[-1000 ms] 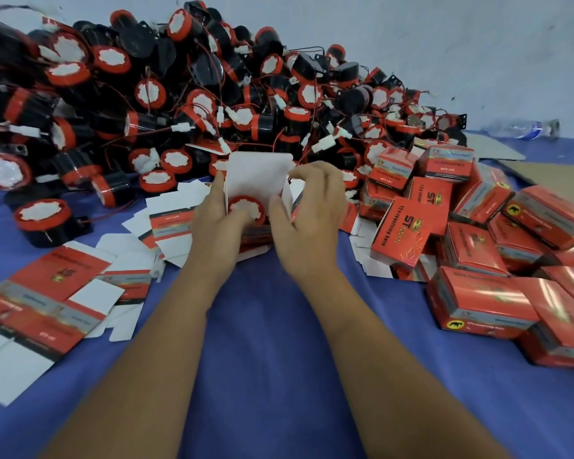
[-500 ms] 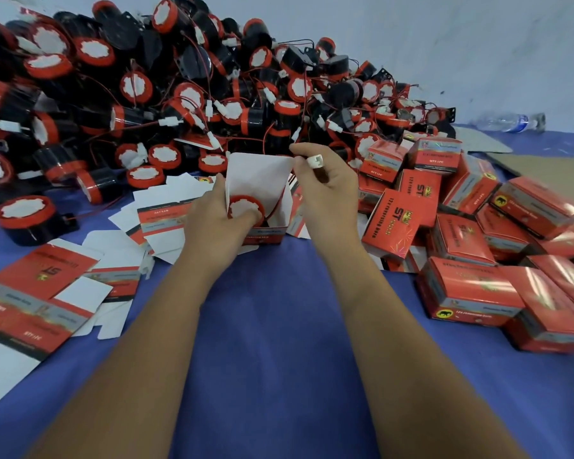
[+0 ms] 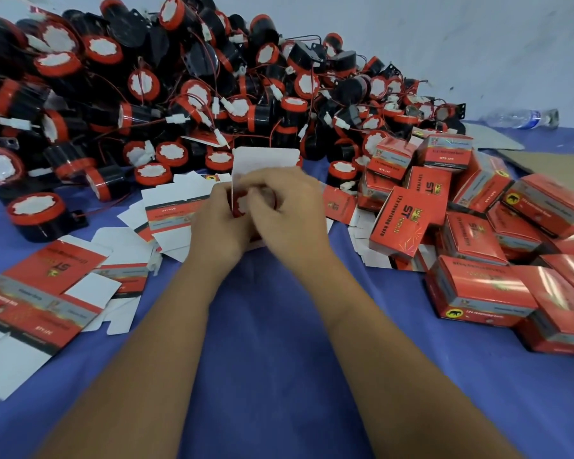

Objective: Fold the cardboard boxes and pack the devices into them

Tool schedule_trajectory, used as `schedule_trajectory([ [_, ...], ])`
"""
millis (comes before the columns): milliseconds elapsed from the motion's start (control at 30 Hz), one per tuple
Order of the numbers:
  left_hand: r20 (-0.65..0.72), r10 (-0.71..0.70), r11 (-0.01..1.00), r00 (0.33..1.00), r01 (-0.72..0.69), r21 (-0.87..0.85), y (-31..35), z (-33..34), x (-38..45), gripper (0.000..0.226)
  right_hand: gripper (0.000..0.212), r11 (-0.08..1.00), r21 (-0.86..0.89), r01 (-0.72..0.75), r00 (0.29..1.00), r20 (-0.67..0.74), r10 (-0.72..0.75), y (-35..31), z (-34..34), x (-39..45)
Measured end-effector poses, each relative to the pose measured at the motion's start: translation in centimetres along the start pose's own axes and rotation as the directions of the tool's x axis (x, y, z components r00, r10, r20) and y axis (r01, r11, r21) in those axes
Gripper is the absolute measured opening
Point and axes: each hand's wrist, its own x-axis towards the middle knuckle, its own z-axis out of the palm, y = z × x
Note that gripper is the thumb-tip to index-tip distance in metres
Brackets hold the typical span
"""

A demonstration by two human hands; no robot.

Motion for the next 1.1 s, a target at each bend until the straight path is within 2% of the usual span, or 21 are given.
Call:
schedule_trajectory([
  [100,-0.008,-0.047,0.993,0.999,0.046,-0.110,-0.1,0.1,0.2,0.038,0.022,0.973,-0.213,-0.085,0.995,0.030,0.093,2.2,-1.2,0.5],
  [167,-0.012,-0.032,0.994,0.999,0.031,-0.110,-0.2,0.2,0.2,0.035,0.017,0.938,-0.345,-0.032,0.997,0.059,0.056,3.1,-1.5,0.4],
  [267,-0.018,-0.030,0.992,0.999,0.027,-0.124,-0.4,0.3,0.2,0.032,0.008,0.906,-0.419,0.053,0.999,0.020,-0.049,3.0,-1.2,0.0],
  [500,-0.082,-0.019,0.999,0.996,0.015,-0.042,-0.6,0.7,0.4,0.021,0.008,0.886,-0.452,-0.104,0.987,0.059,0.147,3.4,-1.7,-0.3],
  [667,-0.115,-0.043,0.997,0.992,0.035,-0.074,-0.4,1.0,0.3,0.034,0.012,0.894,-0.428,-0.135,0.987,0.020,0.159,2.6,-0.6,-0.7],
  [800,-0.141,-0.052,0.998,0.989,0.047,-0.041,-0.2,1.3,0.3,0.041,0.017,0.902,-0.407,-0.147,0.983,0.044,0.180,2.4,-0.5,-0.7],
  [900,-0.141,-0.070,0.997,0.987,0.067,-0.028,-0.2,1.2,0.4,0.034,0.006,0.895,-0.433,-0.109,0.990,0.033,0.137,2.5,-0.5,-0.9],
  [933,-0.139,-0.071,0.997,0.988,0.068,-0.023,-0.2,1.1,0.5,0.029,0.011,0.897,-0.432,-0.093,0.994,0.002,0.105,2.3,-0.4,-0.9],
  [1000,-0.126,-0.064,0.998,0.990,0.063,-0.016,-0.2,1.0,0.5,0.023,0.035,0.950,-0.298,-0.091,0.995,-0.076,0.072,2.2,-0.5,-1.0],
  [1033,-0.121,-0.060,0.998,0.991,0.059,-0.013,-0.2,1.0,0.5,0.023,0.040,0.978,-0.182,-0.103,0.992,-0.092,0.088,2.1,-0.6,-1.0],
  [1100,-0.125,-0.047,0.999,0.991,0.048,0.009,-0.1,1.0,0.5,0.024,0.043,0.990,-0.013,-0.141,0.989,-0.035,0.141,2.3,-0.7,-1.0],
])
